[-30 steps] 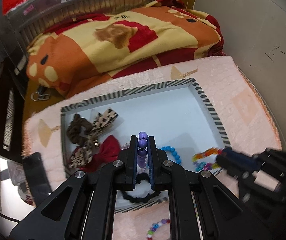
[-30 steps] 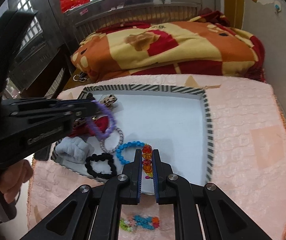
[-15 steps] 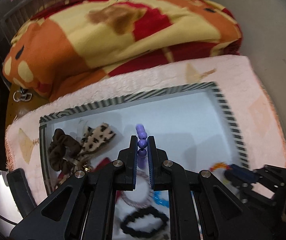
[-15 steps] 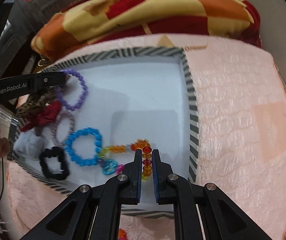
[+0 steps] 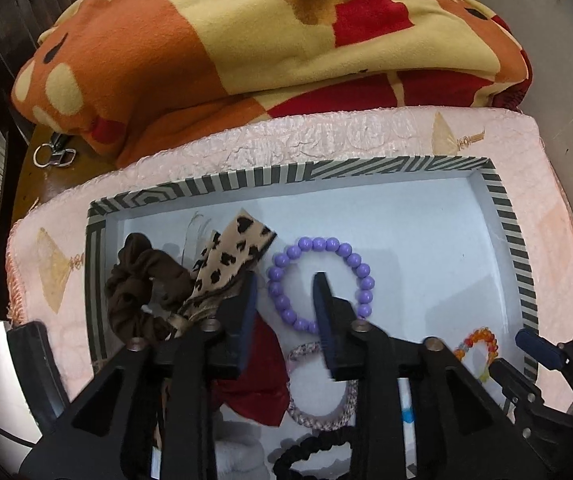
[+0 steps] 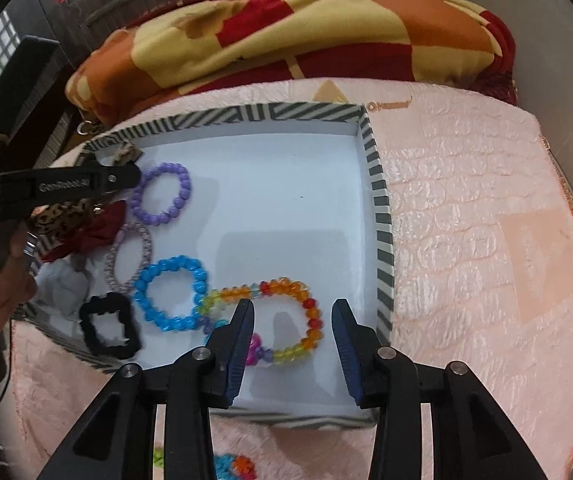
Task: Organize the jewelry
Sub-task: 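Carry both bracelets into the striped tray and open both grippers, then withdraw both grippers from the tray toward the last two bracelets, then grasp the multicolour bead bracelet with the left gripper while the right grasps the green-blue bracelet, then carry both bracelets into the striped tray and open both grippers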
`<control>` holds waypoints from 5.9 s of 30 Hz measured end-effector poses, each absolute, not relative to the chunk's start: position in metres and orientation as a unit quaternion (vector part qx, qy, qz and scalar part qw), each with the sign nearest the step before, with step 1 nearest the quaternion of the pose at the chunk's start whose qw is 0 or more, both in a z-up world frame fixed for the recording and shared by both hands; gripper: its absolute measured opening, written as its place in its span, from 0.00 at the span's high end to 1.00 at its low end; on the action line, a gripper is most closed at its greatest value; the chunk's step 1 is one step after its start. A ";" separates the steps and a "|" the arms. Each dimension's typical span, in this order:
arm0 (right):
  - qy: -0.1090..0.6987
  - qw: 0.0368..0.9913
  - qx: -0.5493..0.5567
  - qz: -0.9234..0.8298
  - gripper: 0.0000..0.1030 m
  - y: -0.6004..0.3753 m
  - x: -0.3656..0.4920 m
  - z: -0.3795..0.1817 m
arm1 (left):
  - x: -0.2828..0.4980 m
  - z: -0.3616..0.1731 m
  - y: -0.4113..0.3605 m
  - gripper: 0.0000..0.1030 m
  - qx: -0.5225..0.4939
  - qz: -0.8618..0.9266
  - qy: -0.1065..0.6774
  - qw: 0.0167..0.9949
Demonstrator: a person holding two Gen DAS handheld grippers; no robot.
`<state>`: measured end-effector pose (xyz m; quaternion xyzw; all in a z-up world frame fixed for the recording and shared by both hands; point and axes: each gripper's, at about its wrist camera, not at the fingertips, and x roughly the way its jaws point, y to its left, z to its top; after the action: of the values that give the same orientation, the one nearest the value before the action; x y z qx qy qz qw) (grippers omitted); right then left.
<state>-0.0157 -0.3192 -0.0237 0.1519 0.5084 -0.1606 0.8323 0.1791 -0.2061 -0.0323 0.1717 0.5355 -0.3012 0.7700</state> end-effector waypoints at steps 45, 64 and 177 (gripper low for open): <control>0.488 0.855 0.140 -0.102 0.60 -0.236 -0.135 0.000 | -0.027 0.005 -0.074 0.63 0.131 -0.187 0.496 0.838; 0.489 0.855 0.143 -0.100 0.59 -0.230 -0.155 0.002 | -0.056 0.003 -0.057 0.63 0.122 -0.183 0.496 0.840; 0.418 0.890 0.149 -0.109 0.87 -0.288 -0.085 0.053 | 0.024 0.071 -0.122 0.92 0.174 -0.336 0.436 0.817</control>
<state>-0.0852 -0.2882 0.0529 0.1494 0.4176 -0.1091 0.8896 0.0238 -0.1216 0.0714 0.1737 0.4360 -0.3358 0.8167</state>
